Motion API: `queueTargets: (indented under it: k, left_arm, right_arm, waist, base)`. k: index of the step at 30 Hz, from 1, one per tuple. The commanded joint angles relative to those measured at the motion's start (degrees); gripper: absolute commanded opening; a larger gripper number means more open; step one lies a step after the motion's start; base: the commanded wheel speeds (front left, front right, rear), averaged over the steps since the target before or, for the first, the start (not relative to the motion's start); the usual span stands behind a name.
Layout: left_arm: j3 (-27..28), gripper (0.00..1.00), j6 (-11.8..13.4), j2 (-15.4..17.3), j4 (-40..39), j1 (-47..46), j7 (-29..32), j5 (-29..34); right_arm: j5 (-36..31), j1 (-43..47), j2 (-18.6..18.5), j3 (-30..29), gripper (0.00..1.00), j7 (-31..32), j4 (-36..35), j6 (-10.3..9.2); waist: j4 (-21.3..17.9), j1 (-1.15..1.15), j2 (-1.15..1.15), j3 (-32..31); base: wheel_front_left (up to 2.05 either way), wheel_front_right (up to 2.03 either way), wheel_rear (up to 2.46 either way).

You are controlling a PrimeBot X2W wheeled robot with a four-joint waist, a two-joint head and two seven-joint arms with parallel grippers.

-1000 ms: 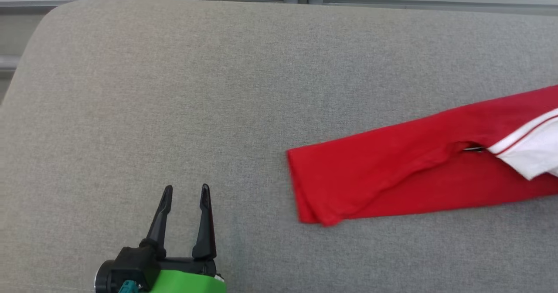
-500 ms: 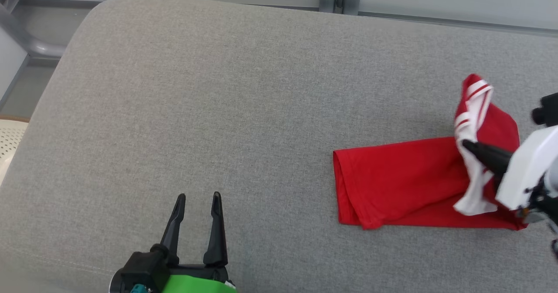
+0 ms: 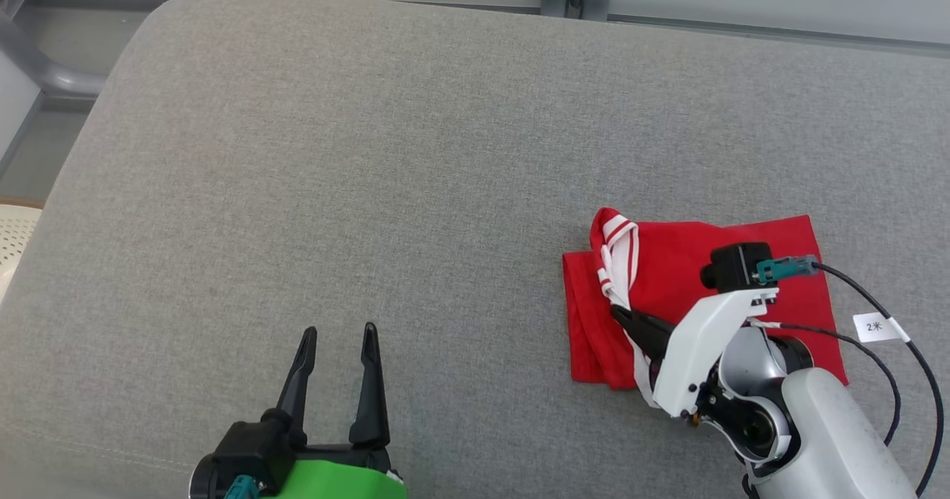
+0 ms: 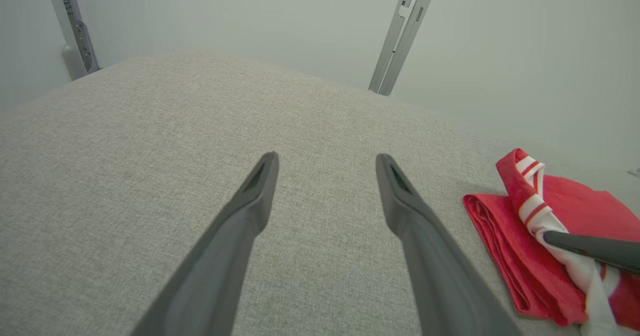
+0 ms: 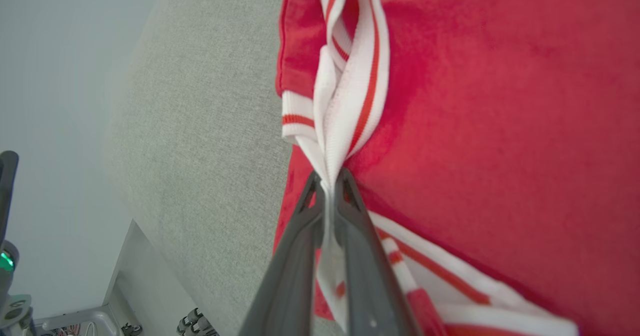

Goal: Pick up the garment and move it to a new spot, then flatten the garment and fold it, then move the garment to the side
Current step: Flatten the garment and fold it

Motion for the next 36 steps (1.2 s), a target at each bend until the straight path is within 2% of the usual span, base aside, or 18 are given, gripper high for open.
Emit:
queueTargets:
  k: [1, 2, 3, 4, 8, 12, 15, 16, 21, 25, 29, 34, 36]
  left_arm:
    - [0.0, 1.0, 0.3, 0.0, 0.2, -0.7, -0.1, 0.4]
    - [0.1, 1.0, 0.4, 0.0, 0.3, -0.7, -0.1, 0.5]
    - [0.2, 1.0, 0.4, 0.0, 0.4, -0.7, -0.1, 0.6]
    - [0.2, 1.0, 0.4, 0.0, 0.4, -0.6, -0.1, 0.7]
    - [0.7, 1.0, 0.2, 0.0, 0.9, 0.1, -0.1, 1.6]
    - [2.0, 1.0, 0.3, 0.0, 1.0, 1.3, -0.1, 2.1]
    - [2.9, 1.0, -0.2, 0.0, 0.9, 2.1, -0.1, 2.9]
    - [3.1, 1.0, -0.5, 0.0, 0.8, 2.4, -0.1, 3.2]
    - [5.6, 1.0, -2.2, 0.0, 0.6, 4.7, -0.1, 5.3]
    - [7.5, 1.0, -4.2, 0.1, 1.0, 6.9, -0.1, 7.4]
    - [9.7, 1.0, -6.1, 0.1, 0.9, 8.0, -0.1, 9.8]
    - [12.4, 1.0, -8.1, 0.1, 1.0, 9.1, -0.1, 11.9]
    - [13.2, 1.0, -8.8, 0.1, 1.1, 9.7, -0.1, 12.5]
  right_arm:
    - [-0.1, -1.0, 0.4, 0.4, 0.0, -1.0, 0.5, 0.01]
    - [0.0, -1.2, 0.8, 0.6, 0.18, -1.4, 0.9, 0.01]
    - [0.1, -1.6, 1.2, 1.2, 0.45, -2.1, 1.1, 0.01]
    - [0.4, -1.8, 1.5, 1.9, 1.0, -2.7, 1.1, 0.02]
    - [4.1, -2.2, 2.6, 4.6, 1.0, -5.7, 0.3, 0.01]
    - [8.9, -2.8, 3.3, 8.8, 1.0, -8.9, -3.4, 0.01]
    - [8.8, -2.1, 3.2, 10.5, 1.0, -12.9, -6.6, 0.01]
    - [7.5, -1.7, 2.9, 10.3, 1.0, -14.5, -7.4, 0.01]
    - [-4.0, 2.7, -3.6, 7.1, 1.0, -26.6, -8.8, 0.01]
    - [-13.0, 8.2, -9.1, 0.8, 1.0, -36.6, -5.5, -0.01]
    - [-21.0, 13.1, -12.1, -5.2, 1.0, -45.1, -0.7, 0.01]
    - [-26.5, 17.9, -10.5, -12.6, 1.0, -47.9, 4.0, -0.02]
    - [-27.8, 18.9, -9.2, -15.1, 1.0, -48.0, 2.7, -0.02]
  waist:
    - [-0.3, 0.0, 0.0, -0.1]
    - [-0.4, 0.0, 0.0, -0.1]
    - [-0.6, 0.0, 0.0, -0.2]
    - [-0.7, 0.0, 0.0, -0.3]
    - [-1.6, 0.0, 0.0, -1.0]
    - [-3.4, 0.0, 0.0, -2.0]
    - [-5.2, 0.0, 0.0, -3.4]
    - [-5.6, 0.0, 0.0, -4.1]
    - [-8.5, 0.0, 0.0, -8.6]
    - [-10.2, 0.0, 0.0, -11.8]
    - [-11.4, 0.0, 0.0, -13.4]
    - [-12.7, 0.0, 0.0, -15.0]
    - [-13.2, 0.0, 0.0, -15.3]
  base:
    - [0.0, 0.0, 0.0]
    - [0.0, 0.0, 0.0]
    - [0.0, 0.0, 0.0]
    - [0.0, 0.0, 0.0]
    - [0.0, 0.0, 0.0]
    - [0.0, 0.0, 0.0]
    - [0.0, 0.0, 0.0]
    - [0.0, 0.0, 0.0]
    - [0.0, 0.0, 0.0]
    - [0.0, 0.0, 0.0]
    - [0.0, 0.0, 0.0]
    - [0.0, 0.0, 0.0]
    - [0.0, 0.0, 0.0]
